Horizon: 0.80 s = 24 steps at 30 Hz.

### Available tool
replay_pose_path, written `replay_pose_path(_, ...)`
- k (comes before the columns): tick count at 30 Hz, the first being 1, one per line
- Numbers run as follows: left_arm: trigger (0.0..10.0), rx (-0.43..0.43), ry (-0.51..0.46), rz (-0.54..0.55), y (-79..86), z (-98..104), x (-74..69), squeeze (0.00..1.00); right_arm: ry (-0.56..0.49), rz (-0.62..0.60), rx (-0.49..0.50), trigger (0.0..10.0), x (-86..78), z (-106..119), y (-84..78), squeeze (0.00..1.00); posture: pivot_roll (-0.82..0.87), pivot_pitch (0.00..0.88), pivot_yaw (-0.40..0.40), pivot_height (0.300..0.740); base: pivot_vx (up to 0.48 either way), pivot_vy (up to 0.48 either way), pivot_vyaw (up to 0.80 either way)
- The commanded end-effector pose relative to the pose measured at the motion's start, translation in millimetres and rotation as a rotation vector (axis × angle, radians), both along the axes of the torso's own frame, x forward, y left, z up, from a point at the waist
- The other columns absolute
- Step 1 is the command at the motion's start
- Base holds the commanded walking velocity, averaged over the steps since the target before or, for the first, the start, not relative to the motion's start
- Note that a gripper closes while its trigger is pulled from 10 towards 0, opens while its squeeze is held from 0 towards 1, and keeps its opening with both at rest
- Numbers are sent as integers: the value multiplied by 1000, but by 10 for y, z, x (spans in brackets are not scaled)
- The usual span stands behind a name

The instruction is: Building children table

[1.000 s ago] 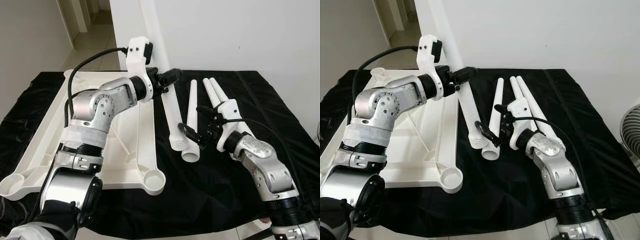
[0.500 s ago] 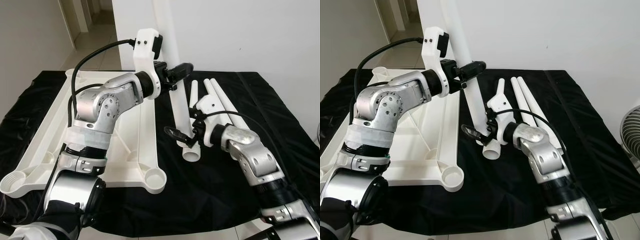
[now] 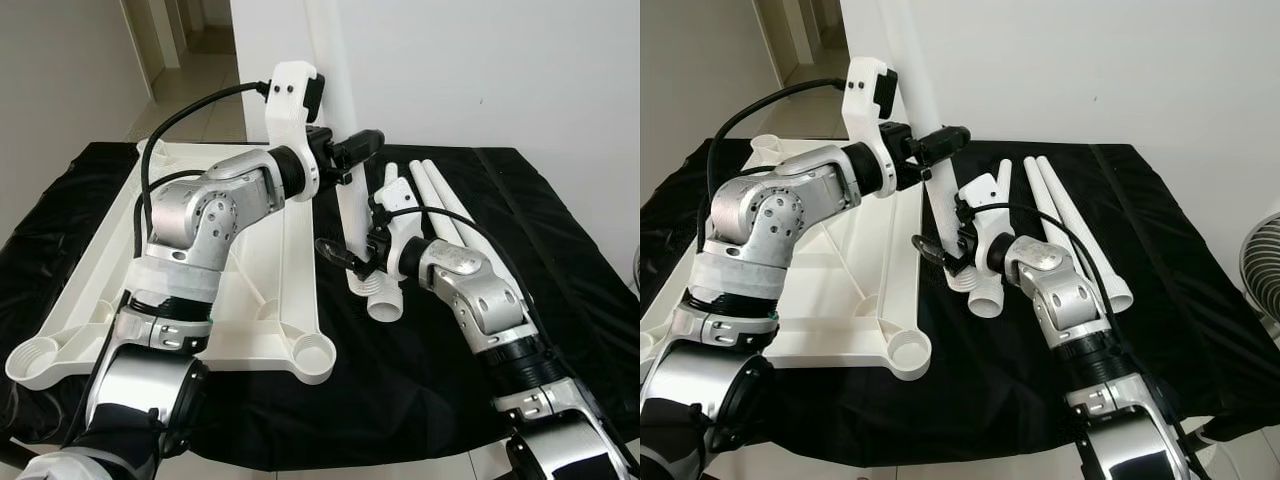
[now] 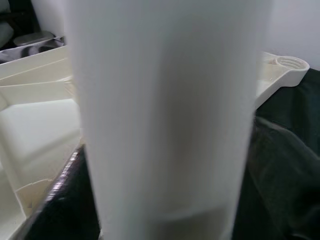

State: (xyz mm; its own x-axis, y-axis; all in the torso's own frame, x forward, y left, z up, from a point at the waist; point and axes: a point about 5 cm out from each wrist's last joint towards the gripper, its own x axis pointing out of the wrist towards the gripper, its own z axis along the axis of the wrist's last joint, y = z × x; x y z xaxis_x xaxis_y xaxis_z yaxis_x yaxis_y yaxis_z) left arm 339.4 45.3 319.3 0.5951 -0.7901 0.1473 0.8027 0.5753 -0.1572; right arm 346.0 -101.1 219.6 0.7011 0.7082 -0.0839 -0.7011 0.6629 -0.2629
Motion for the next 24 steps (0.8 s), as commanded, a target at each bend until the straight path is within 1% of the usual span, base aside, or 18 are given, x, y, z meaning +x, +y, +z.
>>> replay_pose_path(1, 10000, -1, -19, -79, -93, 28, -83, 0, -12, -1, 9, 3451, 22, 41, 33, 0, 9, 20, 9, 740, 0, 0, 0)
replay_pose_path(3, 10000, -2, -19, -80, -95, 28, -83, 0, -13, 0, 11, 3451, 25, 47, 35, 0, 9, 20, 9, 740, 0, 0, 0)
replay_pose_path(4, 10000, -2, -18, -80, -96, 27, -82, 0, -5, -2, 12, 941, 27, 44, 35, 0, 9, 20, 9, 740, 0, 0, 0)
replay_pose_path(5, 10000, -2, -18, -80, -96, 27, -82, 0, 1, -4, 14, 941, 29, 41, 37, 0, 9, 20, 9, 740, 0, 0, 0)
replay_pose_path(6, 10000, -2, -19, -81, -99, 27, -84, 0, -3, -3, 13, 0, 32, 48, 38, 0, 7, 22, 8, 740, 0, 0, 0)
replay_pose_path(15, 10000, 3, -24, -88, -127, 22, -100, 0, -13, -4, 14, 0, 47, 73, 43, 0, 4, 27, 12, 740, 0, 0, 0)
replay_pose_path(17, 10000, 10, -45, -93, -141, 24, -115, 0, -33, -10, 7, 0, 47, 77, 46, 0, 4, 27, 12, 740, 0, 0, 0)
replay_pose_path(18, 10000, 2, -43, -108, -152, 19, -130, 0, -38, -32, 11, 10000, 56, 73, 46, 0, 4, 27, 14, 740, 0, 0, 0)
replay_pose_path(20, 10000, -4, -41, -119, -160, 16, -140, 0, -42, -48, 13, 10000, 63, 70, 47, 0, 4, 27, 14, 740, 0, 0, 0)
replay_pose_path(21, 10000, -38, -28, -137, -162, 28, -157, 1000, -47, -71, 24, 10000, 71, 65, 50, 0, 3, 29, 16, 740, 0, 0, 0)
replay_pose_path(22, 10000, -62, -19, -148, -161, 37, -167, 1000, -49, -86, 33, 10000, 75, 62, 53, 0, 3, 29, 16, 740, 0, 0, 0)
replay_pose_path(24, 10000, -72, -20, -155, -158, 49, -177, 1000, -55, -101, 50, 10000, 77, 60, 57, 0, 3, 29, 16, 740, 0, 0, 0)
